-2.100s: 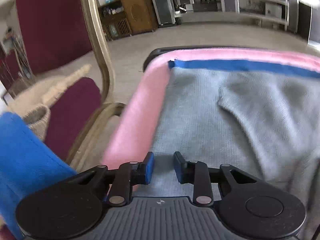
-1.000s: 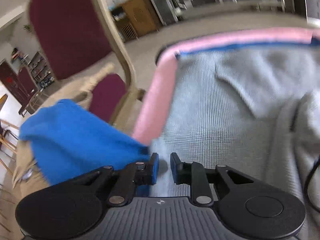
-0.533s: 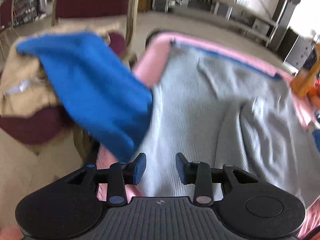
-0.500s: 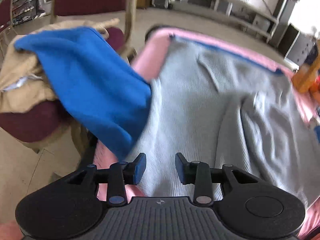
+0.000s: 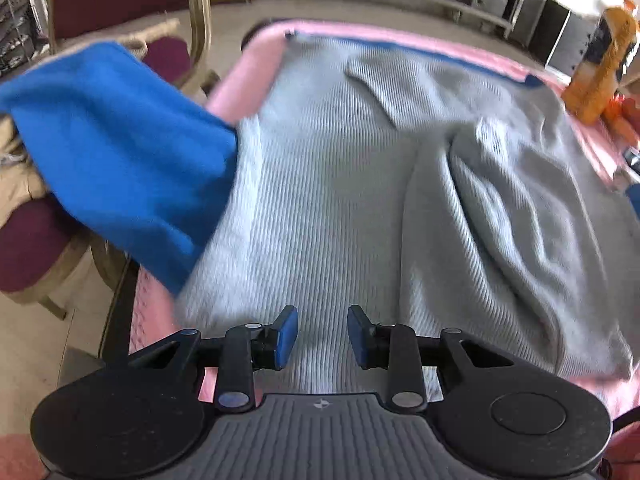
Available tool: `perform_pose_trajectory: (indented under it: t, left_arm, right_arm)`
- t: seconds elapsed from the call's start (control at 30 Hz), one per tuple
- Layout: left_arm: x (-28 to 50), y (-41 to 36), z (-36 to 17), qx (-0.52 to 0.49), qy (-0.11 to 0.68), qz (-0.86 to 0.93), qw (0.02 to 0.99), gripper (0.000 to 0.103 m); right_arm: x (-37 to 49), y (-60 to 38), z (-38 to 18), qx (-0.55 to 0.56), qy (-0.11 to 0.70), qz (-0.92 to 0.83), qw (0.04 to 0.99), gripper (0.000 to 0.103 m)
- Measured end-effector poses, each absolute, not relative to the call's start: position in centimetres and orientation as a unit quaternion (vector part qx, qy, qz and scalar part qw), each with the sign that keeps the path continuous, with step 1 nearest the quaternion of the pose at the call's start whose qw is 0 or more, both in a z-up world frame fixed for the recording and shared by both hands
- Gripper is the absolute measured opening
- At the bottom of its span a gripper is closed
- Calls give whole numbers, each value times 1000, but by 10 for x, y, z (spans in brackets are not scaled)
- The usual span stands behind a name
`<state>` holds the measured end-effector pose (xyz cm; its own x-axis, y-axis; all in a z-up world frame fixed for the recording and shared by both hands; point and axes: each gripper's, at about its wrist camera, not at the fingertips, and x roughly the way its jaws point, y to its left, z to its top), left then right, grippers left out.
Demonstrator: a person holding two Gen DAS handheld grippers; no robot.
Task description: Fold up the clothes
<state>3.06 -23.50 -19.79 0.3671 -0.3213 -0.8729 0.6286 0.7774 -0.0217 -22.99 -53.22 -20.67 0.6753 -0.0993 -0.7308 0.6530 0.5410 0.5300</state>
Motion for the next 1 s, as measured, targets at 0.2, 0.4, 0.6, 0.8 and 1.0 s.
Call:
perform_pose_trajectory:
  t: [0.2, 0.4, 0.6, 0.8, 1.0]
  left_arm:
    - [4, -228, -204, 232, 466, -271, 810, 39]
    - [-5, -199, -199, 202, 495, -270, 801, 39]
    - [0, -178, -182, 140, 473, -259, 831, 29]
    - [6, -195, -180, 131, 455, -263, 841, 29]
    - [20, -215, -203, 138, 508, -278, 804, 29]
  right_arm:
    - [-227, -510, -228, 380, 416, -245, 789, 32]
    - [-245, -478, -222, 335, 432, -260, 796, 32]
    - [-270, -474, -204, 344, 382, -285, 809, 33]
    - [-272, -488, -202, 396, 314, -280, 816, 20]
    - [-240, -496, -229, 459, 350, -223, 786, 20]
